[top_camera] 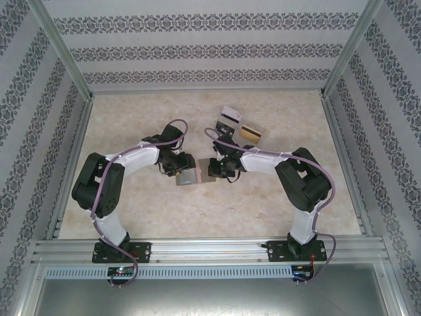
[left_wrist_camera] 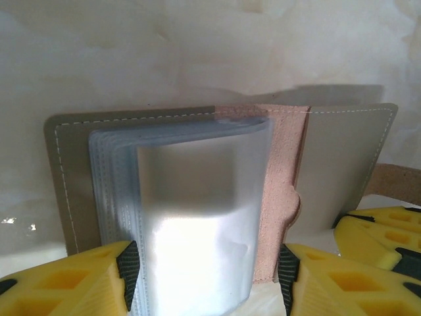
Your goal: Take the credit cards out of the card holder
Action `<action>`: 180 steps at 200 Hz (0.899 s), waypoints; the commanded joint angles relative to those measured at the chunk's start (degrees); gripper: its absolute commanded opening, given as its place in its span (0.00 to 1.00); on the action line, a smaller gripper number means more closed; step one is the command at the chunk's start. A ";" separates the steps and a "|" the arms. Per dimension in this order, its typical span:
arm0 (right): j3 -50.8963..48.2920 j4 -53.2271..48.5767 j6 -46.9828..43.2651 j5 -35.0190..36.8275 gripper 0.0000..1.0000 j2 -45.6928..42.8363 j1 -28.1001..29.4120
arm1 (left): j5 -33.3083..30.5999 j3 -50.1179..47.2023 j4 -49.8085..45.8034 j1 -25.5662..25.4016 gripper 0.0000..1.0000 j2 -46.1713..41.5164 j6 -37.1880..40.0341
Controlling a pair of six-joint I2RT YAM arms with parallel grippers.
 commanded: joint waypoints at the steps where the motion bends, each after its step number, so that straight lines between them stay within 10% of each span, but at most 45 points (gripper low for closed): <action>1: 0.65 -0.63 0.63 0.49 0.14 1.02 -0.21 | -1.28 0.20 -2.10 0.57 0.62 0.56 -0.36; 180: -0.24 1.85 1.32 -1.92 0.14 -0.08 -1.02 | 19.18 0.98 12.38 0.44 0.54 5.48 -2.49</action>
